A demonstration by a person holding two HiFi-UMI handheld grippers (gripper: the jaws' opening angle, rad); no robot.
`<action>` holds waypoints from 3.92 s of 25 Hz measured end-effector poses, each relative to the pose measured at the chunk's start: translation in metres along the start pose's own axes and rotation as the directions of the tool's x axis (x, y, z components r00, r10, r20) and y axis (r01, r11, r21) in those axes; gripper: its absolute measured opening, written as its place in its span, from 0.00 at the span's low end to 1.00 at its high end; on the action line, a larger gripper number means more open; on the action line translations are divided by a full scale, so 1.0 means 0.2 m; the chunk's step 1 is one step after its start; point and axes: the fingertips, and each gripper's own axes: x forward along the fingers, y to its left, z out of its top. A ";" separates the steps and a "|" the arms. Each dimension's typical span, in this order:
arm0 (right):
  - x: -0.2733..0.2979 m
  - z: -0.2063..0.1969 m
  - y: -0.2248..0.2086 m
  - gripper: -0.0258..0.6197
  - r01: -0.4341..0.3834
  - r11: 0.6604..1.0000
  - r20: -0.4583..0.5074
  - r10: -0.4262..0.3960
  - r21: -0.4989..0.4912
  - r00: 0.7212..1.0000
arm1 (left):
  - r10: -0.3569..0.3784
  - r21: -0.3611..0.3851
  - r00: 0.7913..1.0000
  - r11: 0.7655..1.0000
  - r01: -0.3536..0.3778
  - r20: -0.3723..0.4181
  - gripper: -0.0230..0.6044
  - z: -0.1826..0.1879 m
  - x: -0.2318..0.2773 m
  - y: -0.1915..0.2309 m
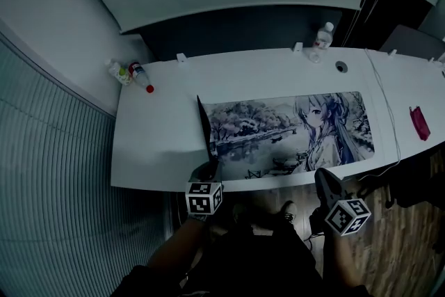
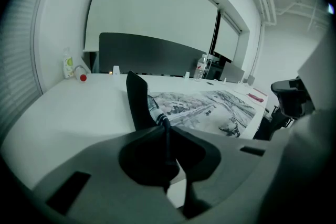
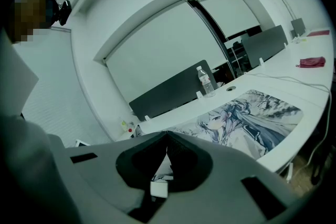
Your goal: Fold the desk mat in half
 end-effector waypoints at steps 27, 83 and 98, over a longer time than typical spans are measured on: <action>-0.39 0.10 -0.56 0.08 0.083 0.993 0.022 -0.085 0.082 0.996 | -0.100 0.020 0.992 0.995 0.102 -0.071 0.10 0.03 0.36 -0.70; -0.52 0.22 -1.21 0.08 0.059 0.992 -0.025 -0.056 0.115 0.998 | -0.156 0.086 0.987 0.984 0.158 -0.040 0.12 0.11 0.48 -1.47; -0.43 0.12 -1.56 0.08 0.224 0.974 -0.130 -0.220 0.018 0.967 | -0.350 0.030 0.936 0.937 0.349 0.025 0.05 0.11 0.26 -1.77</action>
